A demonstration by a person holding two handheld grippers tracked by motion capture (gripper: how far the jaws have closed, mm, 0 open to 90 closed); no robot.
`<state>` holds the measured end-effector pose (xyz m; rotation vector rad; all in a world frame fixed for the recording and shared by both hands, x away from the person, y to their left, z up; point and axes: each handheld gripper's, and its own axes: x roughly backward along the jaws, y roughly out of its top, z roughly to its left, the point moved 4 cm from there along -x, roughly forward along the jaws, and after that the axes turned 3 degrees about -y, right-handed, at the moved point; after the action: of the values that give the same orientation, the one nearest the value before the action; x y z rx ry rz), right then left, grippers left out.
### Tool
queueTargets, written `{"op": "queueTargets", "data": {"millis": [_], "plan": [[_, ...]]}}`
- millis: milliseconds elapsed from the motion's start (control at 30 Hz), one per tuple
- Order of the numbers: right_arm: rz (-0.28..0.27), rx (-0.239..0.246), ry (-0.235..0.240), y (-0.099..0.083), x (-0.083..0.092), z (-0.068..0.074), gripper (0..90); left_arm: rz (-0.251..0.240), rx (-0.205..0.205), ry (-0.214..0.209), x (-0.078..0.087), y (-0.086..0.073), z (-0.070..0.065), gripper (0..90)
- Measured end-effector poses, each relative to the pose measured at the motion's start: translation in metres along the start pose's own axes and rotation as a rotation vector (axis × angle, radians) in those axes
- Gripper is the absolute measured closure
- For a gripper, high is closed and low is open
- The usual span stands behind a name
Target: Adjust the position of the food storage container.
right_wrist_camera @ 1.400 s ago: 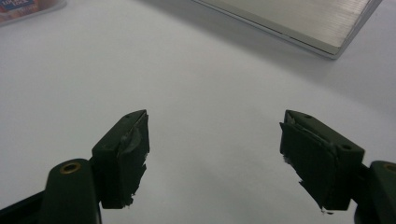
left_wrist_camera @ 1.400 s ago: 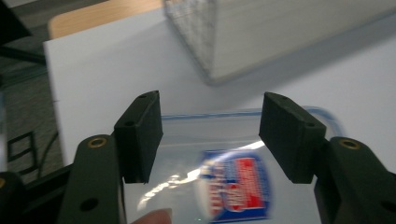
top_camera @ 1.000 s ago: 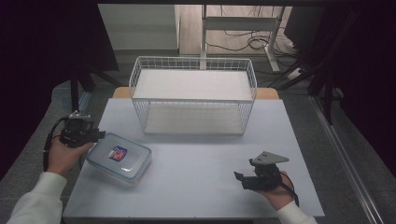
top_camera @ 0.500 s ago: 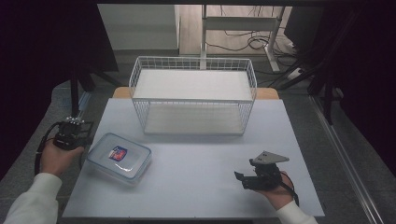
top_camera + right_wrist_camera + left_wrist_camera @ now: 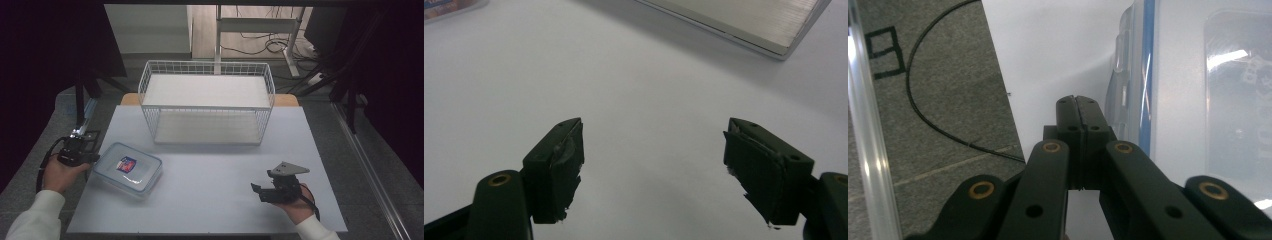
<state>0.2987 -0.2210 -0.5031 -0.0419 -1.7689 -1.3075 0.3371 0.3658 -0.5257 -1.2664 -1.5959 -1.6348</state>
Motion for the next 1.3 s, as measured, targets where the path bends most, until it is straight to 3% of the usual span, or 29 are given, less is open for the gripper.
{"op": "queueTargets", "data": {"millis": [300,733,933,967,1200,1300], "plan": [[-0.002,-0.001,-0.003,0.0,0.0,-0.001,24.1,0.003,-0.027,-0.02,0.0,-0.004,-0.016,90.0],[-0.021,-0.002,-0.016,0.002,0.002,-0.001,24.1,-0.012,-0.036,-0.11,0.002,-0.017,-0.044,90.0],[-0.018,0.007,-0.02,0.002,0.002,-0.001,24.1,0.027,-0.089,-0.158,-0.008,-0.022,-0.07,90.0],[-0.019,0.012,-0.023,0.003,0.002,-0.001,24.1,0.027,-0.089,-0.158,-0.008,-0.022,-0.07,90.0],[-0.018,0.01,-0.024,0.002,0.002,-0.001,24.1,0.033,-0.163,-0.23,-0.017,-0.018,-0.113,90.0],[-0.019,0.012,-0.023,0.002,0.002,-0.001,24.1,0.032,-0.176,-0.24,-0.018,-0.017,-0.121,90.0]]}}
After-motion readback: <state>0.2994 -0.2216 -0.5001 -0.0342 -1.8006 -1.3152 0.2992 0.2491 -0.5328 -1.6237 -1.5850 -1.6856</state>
